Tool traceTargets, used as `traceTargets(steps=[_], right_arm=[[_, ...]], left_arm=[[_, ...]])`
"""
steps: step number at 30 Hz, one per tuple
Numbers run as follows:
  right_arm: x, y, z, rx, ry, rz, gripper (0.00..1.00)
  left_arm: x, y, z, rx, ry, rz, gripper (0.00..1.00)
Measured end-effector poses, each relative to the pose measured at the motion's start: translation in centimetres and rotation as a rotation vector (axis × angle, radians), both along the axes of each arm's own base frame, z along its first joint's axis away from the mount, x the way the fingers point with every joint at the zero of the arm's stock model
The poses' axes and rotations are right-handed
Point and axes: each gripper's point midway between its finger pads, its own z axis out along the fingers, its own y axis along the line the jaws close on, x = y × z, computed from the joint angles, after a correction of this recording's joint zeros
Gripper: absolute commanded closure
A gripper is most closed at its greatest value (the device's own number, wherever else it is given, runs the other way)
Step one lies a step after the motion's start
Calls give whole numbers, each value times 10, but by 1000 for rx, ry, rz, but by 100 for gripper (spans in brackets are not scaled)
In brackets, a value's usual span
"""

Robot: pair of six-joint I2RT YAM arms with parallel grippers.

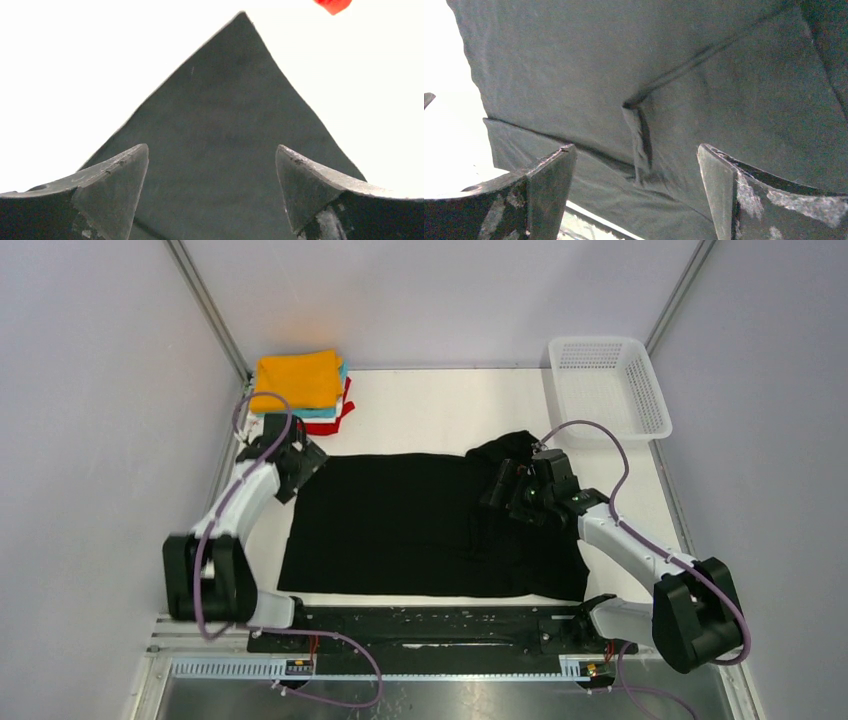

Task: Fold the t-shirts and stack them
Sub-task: Grab the side of the flattened tshirt furthest away from the robot with both arms

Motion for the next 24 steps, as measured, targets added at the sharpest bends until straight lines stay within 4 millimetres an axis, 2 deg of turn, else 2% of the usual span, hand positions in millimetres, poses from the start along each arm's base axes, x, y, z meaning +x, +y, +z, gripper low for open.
traceTargets(steps=[4, 8, 10, 14, 24], right_arm=[[9, -9, 11, -20, -77, -38, 1], [10, -20, 18, -50, -142, -64, 1], [10, -25, 20, -65, -168, -73, 1], [6, -37, 18, -101, -201, -97, 1], [8, -51, 13, -170, -221, -130, 1]], left_arm=[[61, 25, -20, 42, 59, 27, 14], [99, 41, -48, 53, 130, 8, 20], [112, 44, -62, 53, 153, -8, 25], [107, 39, -84, 23, 218, -44, 38], [102, 32, -88, 16, 235, -81, 63]])
